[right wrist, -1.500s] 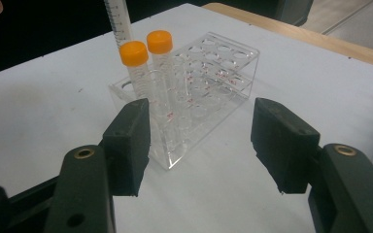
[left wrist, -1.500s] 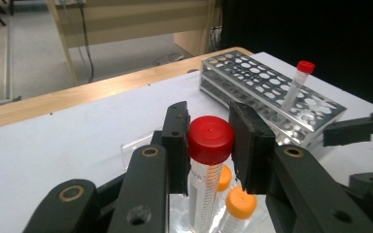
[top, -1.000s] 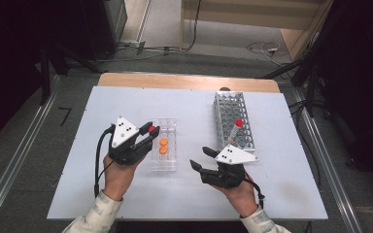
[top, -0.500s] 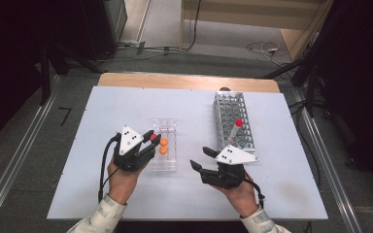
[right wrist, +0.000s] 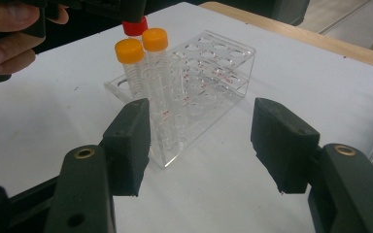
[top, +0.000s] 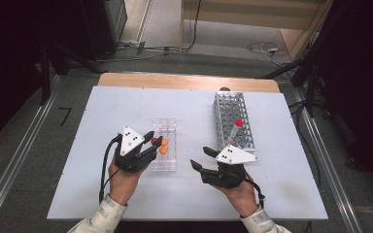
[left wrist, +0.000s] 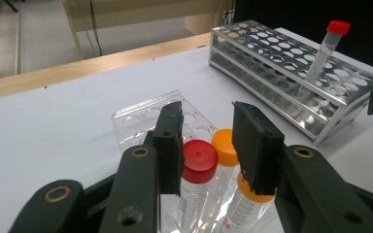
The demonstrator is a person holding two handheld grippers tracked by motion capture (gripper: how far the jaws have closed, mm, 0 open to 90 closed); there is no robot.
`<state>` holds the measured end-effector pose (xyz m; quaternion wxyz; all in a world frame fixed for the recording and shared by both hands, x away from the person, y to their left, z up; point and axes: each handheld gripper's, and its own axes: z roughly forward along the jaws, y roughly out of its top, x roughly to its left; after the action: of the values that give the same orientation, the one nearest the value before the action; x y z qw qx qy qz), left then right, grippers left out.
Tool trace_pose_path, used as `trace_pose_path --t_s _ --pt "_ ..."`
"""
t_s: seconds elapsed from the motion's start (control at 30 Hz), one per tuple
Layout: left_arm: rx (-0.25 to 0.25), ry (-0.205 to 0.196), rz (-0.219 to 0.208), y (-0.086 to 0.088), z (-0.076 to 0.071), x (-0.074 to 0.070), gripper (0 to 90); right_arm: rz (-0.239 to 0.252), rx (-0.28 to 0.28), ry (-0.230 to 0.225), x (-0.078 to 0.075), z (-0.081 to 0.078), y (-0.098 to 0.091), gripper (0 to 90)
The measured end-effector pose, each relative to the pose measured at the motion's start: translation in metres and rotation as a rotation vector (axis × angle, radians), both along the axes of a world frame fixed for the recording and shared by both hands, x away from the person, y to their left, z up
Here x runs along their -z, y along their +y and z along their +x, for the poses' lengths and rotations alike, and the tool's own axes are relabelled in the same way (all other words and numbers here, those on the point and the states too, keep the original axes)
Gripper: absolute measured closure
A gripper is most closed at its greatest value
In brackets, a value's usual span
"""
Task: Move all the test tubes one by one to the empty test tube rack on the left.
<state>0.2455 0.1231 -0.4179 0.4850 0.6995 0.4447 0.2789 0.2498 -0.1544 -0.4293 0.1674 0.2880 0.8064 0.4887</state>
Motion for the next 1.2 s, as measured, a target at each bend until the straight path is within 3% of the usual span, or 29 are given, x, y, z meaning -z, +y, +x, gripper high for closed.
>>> trace_pose_path --t_s 0.2,0.33,0.53,0.67,1.0,1.2 --pt "-0.008 0.003 -0.013 0.002 0.000 0.000 59.5 0.000 0.027 -0.005 -0.001 0.003 -0.004 37.8" --pt "0.004 0.003 -0.018 0.002 0.001 0.000 51.3 -0.042 0.103 -0.052 0.002 0.010 -0.012 37.6" --pt "-0.013 -0.002 -0.011 0.001 0.001 0.000 40.8 -0.030 0.205 -0.055 0.004 0.023 -0.031 36.7" --pt "-0.031 0.002 -0.009 0.001 0.002 0.000 30.4 -0.030 0.274 -0.057 0.004 0.031 -0.042 30.0" --pt "-0.048 -0.006 -0.028 0.002 0.001 -0.002 26.4 -0.026 0.418 -0.024 0.012 0.052 -0.062 23.8" --pt "-0.044 0.003 -0.040 0.002 0.001 -0.002 24.0 -0.013 0.468 -0.026 0.017 0.067 -0.068 33.6"
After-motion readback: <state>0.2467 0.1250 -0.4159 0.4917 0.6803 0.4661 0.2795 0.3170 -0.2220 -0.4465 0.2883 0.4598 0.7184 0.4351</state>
